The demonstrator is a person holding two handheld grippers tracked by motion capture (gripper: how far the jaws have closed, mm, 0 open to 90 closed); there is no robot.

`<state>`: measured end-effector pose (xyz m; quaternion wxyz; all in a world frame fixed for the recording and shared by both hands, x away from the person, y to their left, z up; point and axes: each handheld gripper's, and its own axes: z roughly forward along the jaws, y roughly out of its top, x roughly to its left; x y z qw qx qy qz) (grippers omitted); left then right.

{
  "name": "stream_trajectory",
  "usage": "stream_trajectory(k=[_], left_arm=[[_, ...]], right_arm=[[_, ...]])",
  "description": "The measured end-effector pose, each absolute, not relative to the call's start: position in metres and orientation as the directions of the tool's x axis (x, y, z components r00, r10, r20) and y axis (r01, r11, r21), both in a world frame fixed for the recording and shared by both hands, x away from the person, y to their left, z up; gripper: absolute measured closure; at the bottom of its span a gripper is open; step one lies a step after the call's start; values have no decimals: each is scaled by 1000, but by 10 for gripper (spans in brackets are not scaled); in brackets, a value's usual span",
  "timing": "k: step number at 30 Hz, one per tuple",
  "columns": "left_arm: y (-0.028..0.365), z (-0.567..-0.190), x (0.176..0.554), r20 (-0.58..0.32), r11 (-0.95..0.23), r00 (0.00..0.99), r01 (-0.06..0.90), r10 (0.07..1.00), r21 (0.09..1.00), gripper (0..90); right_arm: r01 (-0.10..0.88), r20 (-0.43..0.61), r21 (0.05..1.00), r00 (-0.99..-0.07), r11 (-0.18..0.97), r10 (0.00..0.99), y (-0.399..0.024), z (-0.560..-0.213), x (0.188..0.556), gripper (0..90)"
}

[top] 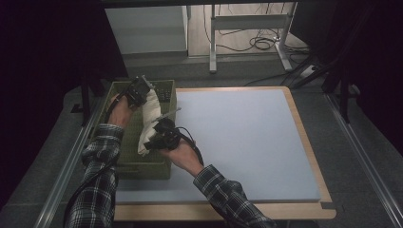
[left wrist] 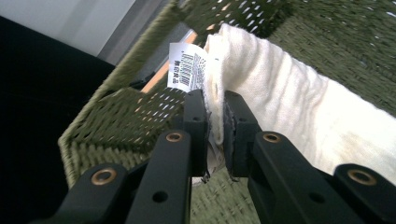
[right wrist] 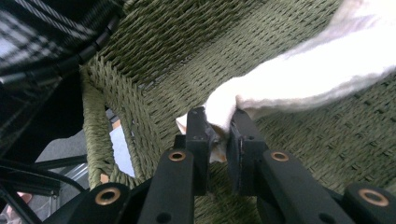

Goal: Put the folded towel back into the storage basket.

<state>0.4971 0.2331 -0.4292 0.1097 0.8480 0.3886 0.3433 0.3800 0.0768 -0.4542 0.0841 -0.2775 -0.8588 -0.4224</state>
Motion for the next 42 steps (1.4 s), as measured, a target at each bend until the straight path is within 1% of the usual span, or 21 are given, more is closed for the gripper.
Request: stream_trajectory(k=[3, 4, 5, 7, 8, 10, 16, 22, 26, 29, 32, 35, 37, 42], left_arm=[[229, -434, 499, 496, -683, 476, 581, 726, 443, 812], [228, -436, 499, 488, -682, 482, 584, 727, 440, 805], [227, -439, 500, 471, -673, 485, 585, 737, 452, 777], [225, -443, 500, 475, -679, 490, 586, 731, 442, 687], [225, -444, 500, 470, -676, 490, 589, 734, 443, 654], [225, -444, 499, 449, -662, 488, 595, 748, 456, 605], [228, -440, 497, 406, -620, 468, 612, 785, 492, 518], [233, -438, 495, 359, -578, 453, 640, 816, 507, 430], [239, -437, 492, 305, -541, 448, 659, 841, 523, 384], [245, -436, 489, 236, -490, 436, 682, 869, 543, 341], [251, -435, 486, 199, -457, 424, 690, 884, 561, 303], [257, -434, 481, 136, -406, 409, 698, 902, 590, 272], [259, -433, 479, 110, -389, 411, 695, 905, 604, 239], [259, -431, 471, 82, -369, 412, 687, 907, 626, 192]], right_arm=[[550, 380, 678, -830, 488, 409, 78, -454, 380, 787], [548, 379, 677, -832, 491, 406, 78, -454, 380, 771], [546, 380, 677, -834, 494, 401, 78, -454, 379, 733], [541, 385, 677, -838, 498, 386, 78, -452, 378, 659], [538, 379, 678, -840, 501, 388, 78, -451, 377, 647], [533, 371, 682, -842, 501, 392, 75, -449, 376, 643], [523, 357, 695, -846, 493, 396, 63, -442, 377, 630], [492, 331, 715, -864, 497, 379, 54, -434, 377, 578], [474, 306, 725, -872, 500, 382, 49, -430, 375, 536], [451, 279, 737, -882, 504, 381, 44, -426, 374, 506], [433, 251, 741, -888, 513, 386, 39, -424, 373, 477], [412, 223, 750, -894, 517, 389, 31, -423, 374, 446], [410, 213, 752, -892, 516, 399, 24, -423, 375, 426], [408, 196, 760, -886, 506, 421, 7, -423, 380, 376]])
